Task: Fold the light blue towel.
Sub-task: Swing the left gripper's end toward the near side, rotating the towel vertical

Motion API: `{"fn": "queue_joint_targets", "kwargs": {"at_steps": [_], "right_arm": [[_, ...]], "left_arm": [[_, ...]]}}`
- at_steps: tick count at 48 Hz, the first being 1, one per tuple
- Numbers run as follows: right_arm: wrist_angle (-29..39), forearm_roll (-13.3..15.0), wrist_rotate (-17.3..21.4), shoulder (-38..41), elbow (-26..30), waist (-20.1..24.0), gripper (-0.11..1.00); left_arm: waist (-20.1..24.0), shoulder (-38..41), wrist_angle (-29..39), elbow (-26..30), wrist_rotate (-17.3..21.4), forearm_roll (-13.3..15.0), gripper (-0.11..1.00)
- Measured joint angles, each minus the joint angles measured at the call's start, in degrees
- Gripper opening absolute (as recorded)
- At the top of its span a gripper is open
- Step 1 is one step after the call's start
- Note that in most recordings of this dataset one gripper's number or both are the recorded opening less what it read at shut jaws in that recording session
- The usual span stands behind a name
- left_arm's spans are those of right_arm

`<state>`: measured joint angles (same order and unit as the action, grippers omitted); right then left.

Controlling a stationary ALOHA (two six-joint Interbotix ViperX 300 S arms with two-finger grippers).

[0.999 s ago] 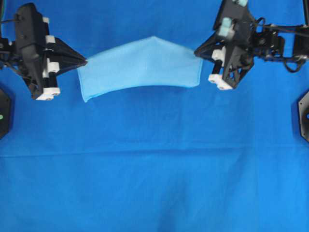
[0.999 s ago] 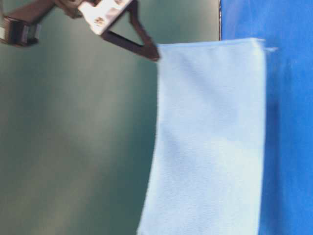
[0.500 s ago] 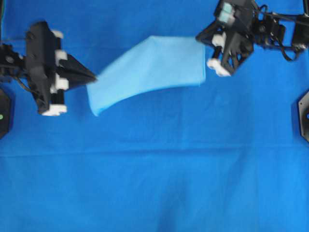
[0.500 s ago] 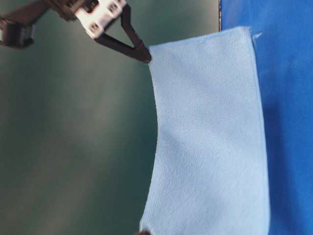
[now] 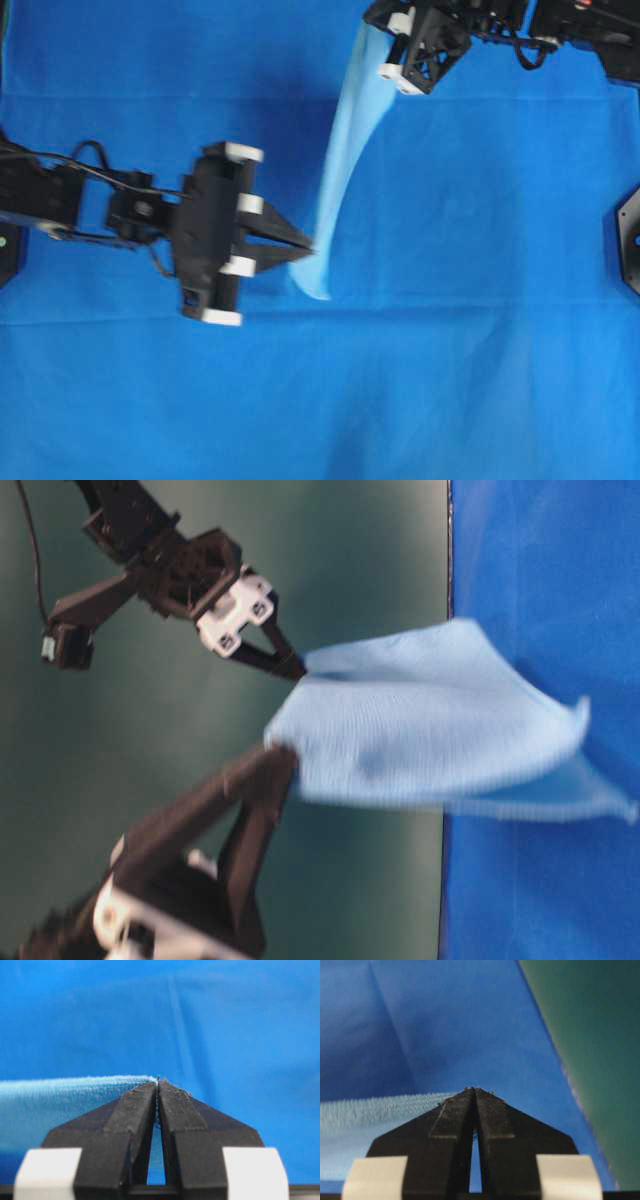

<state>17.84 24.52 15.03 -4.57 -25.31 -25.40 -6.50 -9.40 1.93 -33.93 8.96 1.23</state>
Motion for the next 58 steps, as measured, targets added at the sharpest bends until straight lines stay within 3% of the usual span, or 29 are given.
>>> {"fn": "queue_joint_targets", "kwargs": {"at_steps": [9, 23, 35, 51, 58], "right_arm": [[-0.79, 1.23, 0.00, 1.49, 1.67, 0.09, 0.00], [-0.88, 1.23, 0.00, 1.23, 0.79, 0.09, 0.00], [-1.23, 1.23, 0.09, -3.60, -5.71, -1.93, 0.00], [-1.23, 1.23, 0.09, -13.54, -15.91, -4.13, 0.00], [-1.23, 1.23, 0.09, -15.38, -17.67, -4.57, 0.00]], "left_arm": [[-0.26, 5.80, -0.35, 5.63, 2.20, 0.00, 0.01], [-0.35, 7.91, -1.58, 7.47, 2.72, 0.00, 0.01], [-0.26, 15.12, -6.94, 12.13, 3.34, 0.18, 0.01], [-0.18, 29.53, -7.38, 28.48, 4.39, 0.26, 0.01], [-0.18, 31.82, -5.98, 31.38, 4.13, 0.26, 0.01]]}}
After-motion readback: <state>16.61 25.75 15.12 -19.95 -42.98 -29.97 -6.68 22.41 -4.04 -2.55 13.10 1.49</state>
